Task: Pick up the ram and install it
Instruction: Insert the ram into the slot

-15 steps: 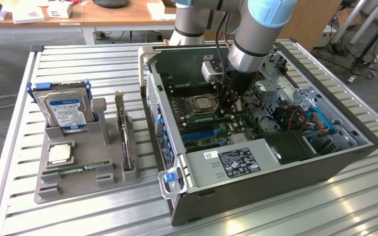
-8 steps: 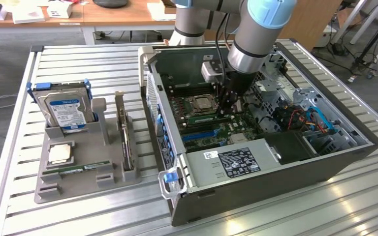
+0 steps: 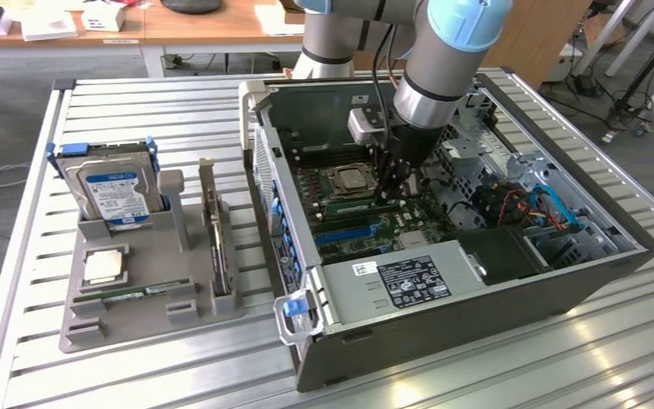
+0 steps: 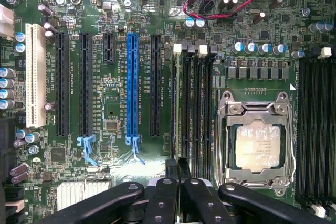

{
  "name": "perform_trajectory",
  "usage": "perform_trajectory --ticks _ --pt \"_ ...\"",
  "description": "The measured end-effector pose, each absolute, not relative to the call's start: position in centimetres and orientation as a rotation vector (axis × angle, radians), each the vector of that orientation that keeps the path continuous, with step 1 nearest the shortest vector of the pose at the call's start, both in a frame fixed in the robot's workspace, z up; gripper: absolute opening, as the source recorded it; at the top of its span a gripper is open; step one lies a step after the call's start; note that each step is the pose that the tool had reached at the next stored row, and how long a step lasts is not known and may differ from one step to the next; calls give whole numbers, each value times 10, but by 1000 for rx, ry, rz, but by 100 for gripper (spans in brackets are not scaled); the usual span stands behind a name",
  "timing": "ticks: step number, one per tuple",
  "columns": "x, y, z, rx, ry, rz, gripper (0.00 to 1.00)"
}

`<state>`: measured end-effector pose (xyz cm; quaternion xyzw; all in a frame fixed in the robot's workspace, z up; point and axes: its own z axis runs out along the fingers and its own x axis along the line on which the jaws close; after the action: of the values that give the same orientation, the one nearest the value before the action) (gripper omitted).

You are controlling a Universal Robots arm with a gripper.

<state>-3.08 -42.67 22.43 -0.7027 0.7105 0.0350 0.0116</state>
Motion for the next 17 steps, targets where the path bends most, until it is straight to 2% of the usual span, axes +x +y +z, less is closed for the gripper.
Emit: perform_trajectory --ticks 12,13,14,15,17 --pt "-31 -427 222 -2191 2216 109 13" --pt "-31 -427 222 -2191 2215 109 18" --pt "-31 -427 222 -2191 2216 109 18" --pt "-31 -427 222 -2191 2216 109 25" --pt "-31 -427 222 -2191 2216 109 25"
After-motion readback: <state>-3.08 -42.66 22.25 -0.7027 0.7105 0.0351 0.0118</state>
